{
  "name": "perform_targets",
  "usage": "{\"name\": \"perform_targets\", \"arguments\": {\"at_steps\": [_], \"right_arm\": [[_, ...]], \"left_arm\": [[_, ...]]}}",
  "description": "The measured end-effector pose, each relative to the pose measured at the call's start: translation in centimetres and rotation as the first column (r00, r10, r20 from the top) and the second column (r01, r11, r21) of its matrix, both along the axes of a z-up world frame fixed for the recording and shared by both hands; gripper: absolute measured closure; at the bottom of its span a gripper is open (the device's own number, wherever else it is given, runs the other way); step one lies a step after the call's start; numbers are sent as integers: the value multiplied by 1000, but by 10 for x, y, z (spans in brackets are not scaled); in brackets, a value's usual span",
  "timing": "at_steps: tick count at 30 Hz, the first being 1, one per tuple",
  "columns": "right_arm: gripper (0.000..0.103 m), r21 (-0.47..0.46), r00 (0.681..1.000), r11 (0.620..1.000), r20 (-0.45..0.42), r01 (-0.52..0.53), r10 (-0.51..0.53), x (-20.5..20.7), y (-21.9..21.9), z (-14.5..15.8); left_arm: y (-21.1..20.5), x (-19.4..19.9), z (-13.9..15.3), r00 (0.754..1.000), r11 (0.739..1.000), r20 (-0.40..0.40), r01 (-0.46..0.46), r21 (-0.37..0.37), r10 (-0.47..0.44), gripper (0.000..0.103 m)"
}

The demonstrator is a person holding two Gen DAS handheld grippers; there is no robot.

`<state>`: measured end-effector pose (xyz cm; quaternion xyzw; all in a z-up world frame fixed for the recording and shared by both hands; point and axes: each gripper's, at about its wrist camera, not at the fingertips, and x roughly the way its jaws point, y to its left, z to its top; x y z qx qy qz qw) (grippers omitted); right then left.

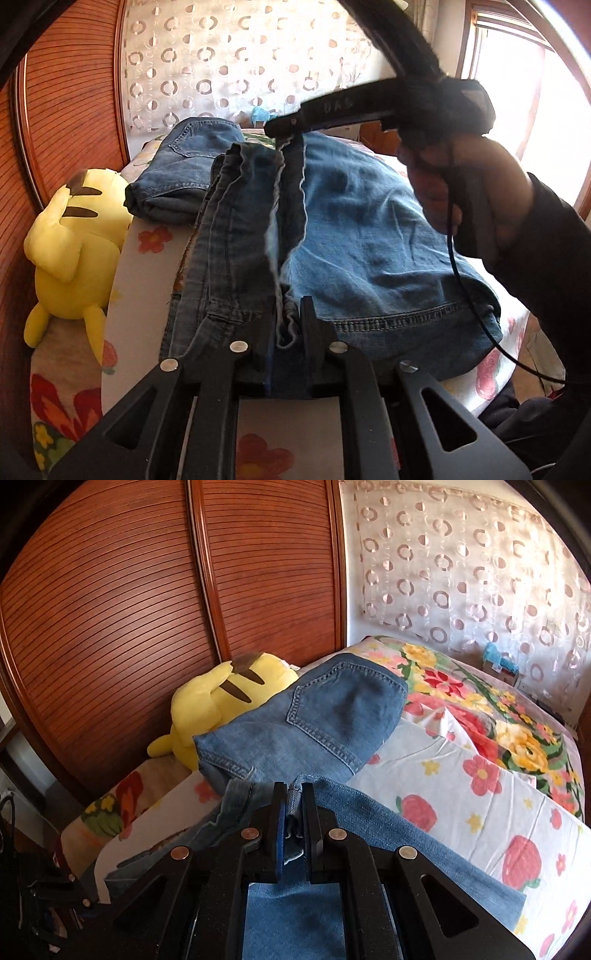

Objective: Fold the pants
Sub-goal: 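Lift the jeans edge with the left gripper while the right gripper grasps the leg, then open both grippers and release the folded jeans onto the bed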

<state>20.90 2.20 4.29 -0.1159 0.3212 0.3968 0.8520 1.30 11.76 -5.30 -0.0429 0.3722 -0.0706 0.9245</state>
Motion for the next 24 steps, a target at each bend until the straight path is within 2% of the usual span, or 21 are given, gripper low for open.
{"name": "perform_targets", "arguments": {"at_steps": [1,2,4,5,10,14,15,17,24], "right_arm": [[78,14,1000,1000,-6,-1,1,0,-2,1],[62,26,1000,1000,-5,-4,4,-1,-3,2],[40,56,1000,998,12,3,-4,-3,-12,10],[38,70,1000,998,22,10,-12,-5,-19,14],[38,100,995,993,69,67,-74,-20,-72,29],[38,76,985,988,100,133,-140,-32,-124,23],[38,65,983,987,100,148,-154,-34,-136,18],[38,40,977,981,91,190,-193,-36,-162,6],[38,19,959,959,-24,283,-283,-38,-211,-42]], "left_arm": [[1,0,1,1000,1000,6,-15,10,15,84],[2,0,2,1000,1000,12,-22,13,22,79],[4,0,3,999,999,21,-31,9,30,65],[5,0,4,999,999,25,-34,4,34,58],[6,4,8,999,999,30,-36,5,36,58],[3,8,7,999,999,34,-31,14,31,55],[2,10,7,999,999,35,-31,17,30,41],[-1,12,6,999,1000,40,-26,18,25,25],[-16,21,6,999,1000,37,3,19,-4,24]]}}
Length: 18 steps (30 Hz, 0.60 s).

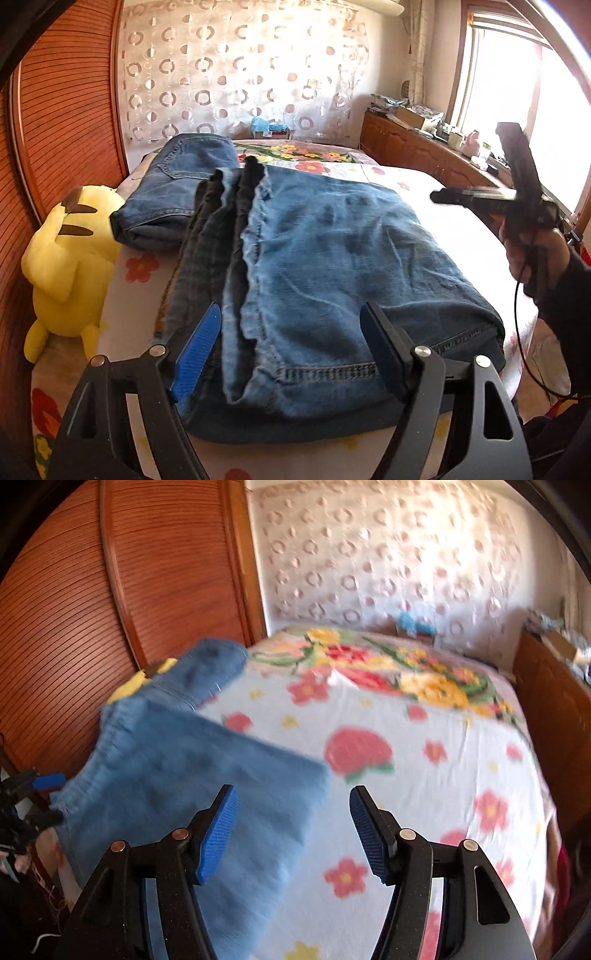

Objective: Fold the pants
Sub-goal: 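Open both grippers and release the folded jeans onto the bed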

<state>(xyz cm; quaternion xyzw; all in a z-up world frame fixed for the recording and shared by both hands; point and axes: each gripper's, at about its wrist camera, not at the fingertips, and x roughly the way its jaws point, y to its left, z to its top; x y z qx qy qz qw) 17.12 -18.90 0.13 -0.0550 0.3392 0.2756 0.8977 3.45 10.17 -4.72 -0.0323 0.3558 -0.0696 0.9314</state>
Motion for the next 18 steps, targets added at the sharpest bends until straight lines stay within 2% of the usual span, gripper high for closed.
{"name": "perform_targets", "arguments": {"at_steps": [8,18], "right_arm": [[38,45,995,999,-100,11,-6,19,5,-33],[38,54,990,999,-142,-10,17,35,14,-54]], "left_arm": [[-7,5,-5,1000,1000,-19,1,14,-1,24],[-2,5,-12,999,1000,-32,-12,7,12,24]]}}
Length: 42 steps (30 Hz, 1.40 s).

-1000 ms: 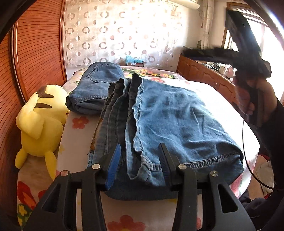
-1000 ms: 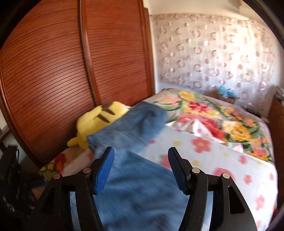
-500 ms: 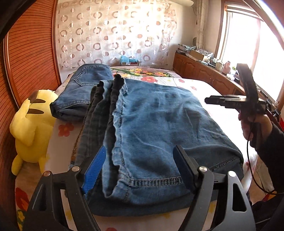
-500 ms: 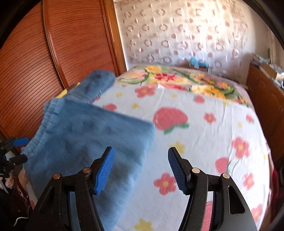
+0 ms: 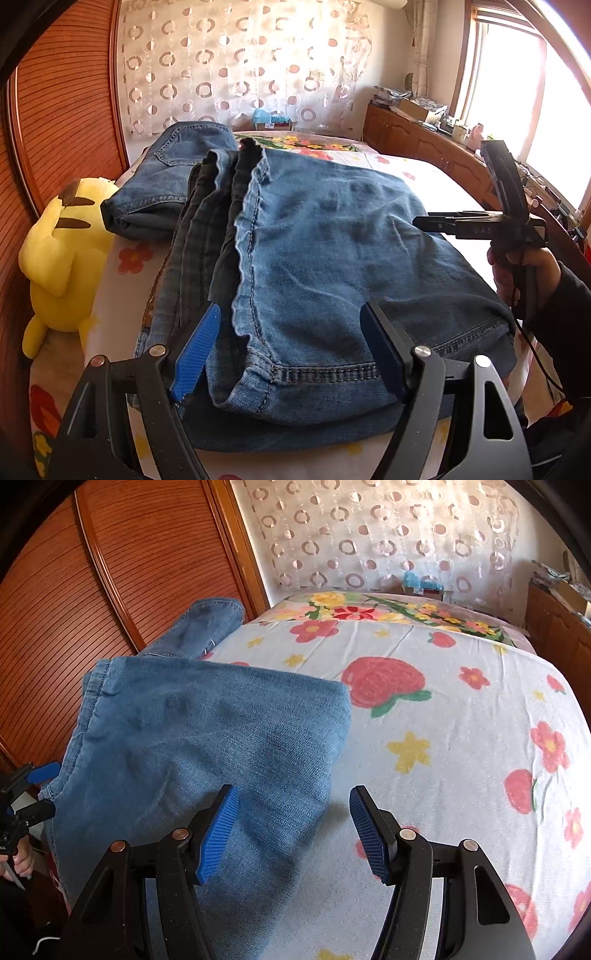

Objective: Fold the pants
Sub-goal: 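Open both grippers and release the folded jeans onto the bed, then grasp the jeans leg end with the right gripper and fold it over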

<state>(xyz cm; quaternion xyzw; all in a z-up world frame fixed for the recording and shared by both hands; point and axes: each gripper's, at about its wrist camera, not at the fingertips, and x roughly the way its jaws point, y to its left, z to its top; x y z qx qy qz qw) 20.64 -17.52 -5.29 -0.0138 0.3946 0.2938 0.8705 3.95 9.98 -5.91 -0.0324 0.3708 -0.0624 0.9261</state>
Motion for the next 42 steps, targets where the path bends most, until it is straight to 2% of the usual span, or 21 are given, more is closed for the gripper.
{"name": "perform_targets", "arguments": {"at_steps": [10,15,16,17,18,19,21,23,30,37,42], "right_arm": [[39,-31,1000,999,19,-11,11,1,11,-3],[55,-46,999,998,26,-35,36,-1,15,-3],[61,-43,999,998,25,-42,44,-2,16,-3],[74,-44,999,998,30,-43,44,-3,16,-2],[80,-41,998,998,34,-48,50,-3,15,-2],[94,-27,997,998,30,-65,65,-4,14,-1],[95,0,996,997,42,-83,83,-8,14,5],[96,-15,990,996,102,-92,93,-19,16,16],[96,40,955,992,276,-123,107,-54,16,75],[97,30,924,990,363,-136,116,-73,15,112],[97,-1,918,997,390,-77,71,-80,-6,123]], "left_arm": [[7,2,-11,1000,1000,-19,-19,-8,19,24],[12,2,-16,999,1000,-32,-25,-17,24,24],[12,2,-17,999,1000,-33,-25,-17,25,24],[12,2,-17,999,1000,-33,-25,-18,24,24],[12,2,-17,999,1000,-32,-24,-19,24,24],[12,2,-17,999,999,-32,-25,-19,25,24],[11,1,-16,999,999,-30,-26,-21,25,24],[12,1,-15,999,999,-28,-29,-20,29,24],[17,-5,-6,999,999,-5,-42,-26,42,24],[16,-7,5,999,999,15,-38,-19,38,24],[9,-3,11,999,1000,28,-14,-9,14,24]]}}
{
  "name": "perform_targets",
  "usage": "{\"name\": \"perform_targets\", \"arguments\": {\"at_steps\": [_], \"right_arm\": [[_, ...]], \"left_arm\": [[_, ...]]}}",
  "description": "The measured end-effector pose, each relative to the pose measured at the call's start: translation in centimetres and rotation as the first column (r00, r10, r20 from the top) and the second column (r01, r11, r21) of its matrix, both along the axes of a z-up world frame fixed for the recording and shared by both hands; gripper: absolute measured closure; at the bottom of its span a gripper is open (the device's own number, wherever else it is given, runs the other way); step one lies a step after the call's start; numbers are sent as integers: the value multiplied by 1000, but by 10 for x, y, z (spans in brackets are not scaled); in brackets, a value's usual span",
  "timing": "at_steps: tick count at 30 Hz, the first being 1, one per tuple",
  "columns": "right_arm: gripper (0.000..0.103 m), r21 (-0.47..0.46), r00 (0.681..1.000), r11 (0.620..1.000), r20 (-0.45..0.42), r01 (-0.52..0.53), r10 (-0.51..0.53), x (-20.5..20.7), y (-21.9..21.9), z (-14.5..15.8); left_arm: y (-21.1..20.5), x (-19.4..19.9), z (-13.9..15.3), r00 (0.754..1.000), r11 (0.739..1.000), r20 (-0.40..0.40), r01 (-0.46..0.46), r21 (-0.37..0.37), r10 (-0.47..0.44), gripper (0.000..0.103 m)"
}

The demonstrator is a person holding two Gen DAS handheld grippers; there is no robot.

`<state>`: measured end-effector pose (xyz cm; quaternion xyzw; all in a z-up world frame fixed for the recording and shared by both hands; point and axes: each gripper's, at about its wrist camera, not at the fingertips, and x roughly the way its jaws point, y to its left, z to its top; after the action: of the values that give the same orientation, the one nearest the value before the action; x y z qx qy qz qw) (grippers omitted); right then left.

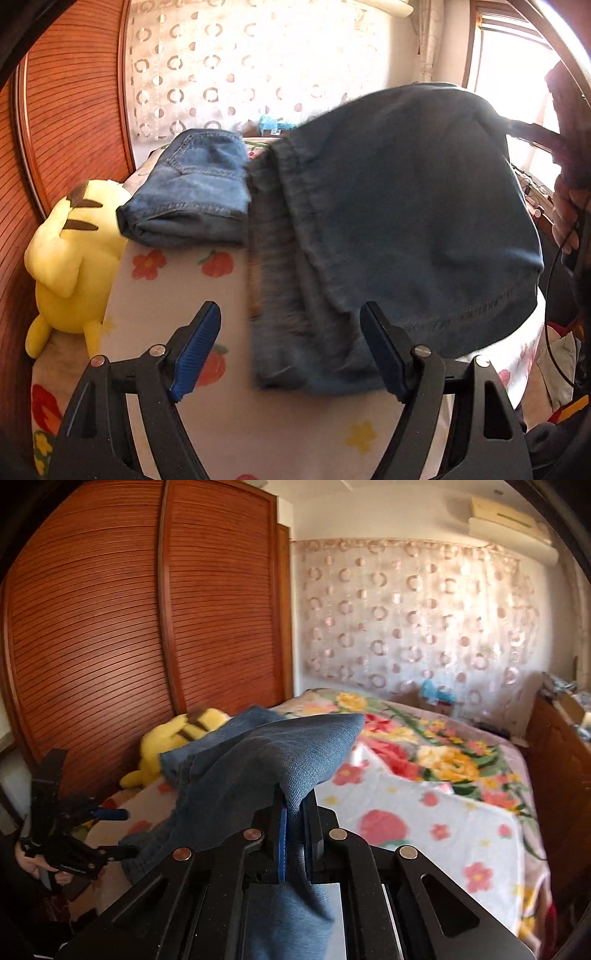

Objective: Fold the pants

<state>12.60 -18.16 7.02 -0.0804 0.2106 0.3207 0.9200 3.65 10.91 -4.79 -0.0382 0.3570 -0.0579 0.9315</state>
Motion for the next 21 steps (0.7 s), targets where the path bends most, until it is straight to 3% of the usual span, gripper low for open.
{"name": "perform_targets", "arguments": {"at_steps": [5,9,15,18,21], "right_arm": [[97,-58,992,990,-19,126,-127,13,-40,3],[97,-76,970,971,-76,226,-232,37,-79,-12],[96,-120,935,948,-166,295,-312,58,-98,-48],[89,-122,920,941,-205,315,-335,60,-98,-57],[74,-110,916,939,-210,326,-343,56,-105,-54]], "left_arm": [[-17,12,14,998,999,28,47,11,-47,24],[-38,26,26,994,996,54,91,21,-92,24],[-77,51,35,982,985,70,173,21,-174,24],[-95,60,35,976,978,67,208,22,-209,24],[-111,67,33,970,972,55,236,18,-237,24]]}}
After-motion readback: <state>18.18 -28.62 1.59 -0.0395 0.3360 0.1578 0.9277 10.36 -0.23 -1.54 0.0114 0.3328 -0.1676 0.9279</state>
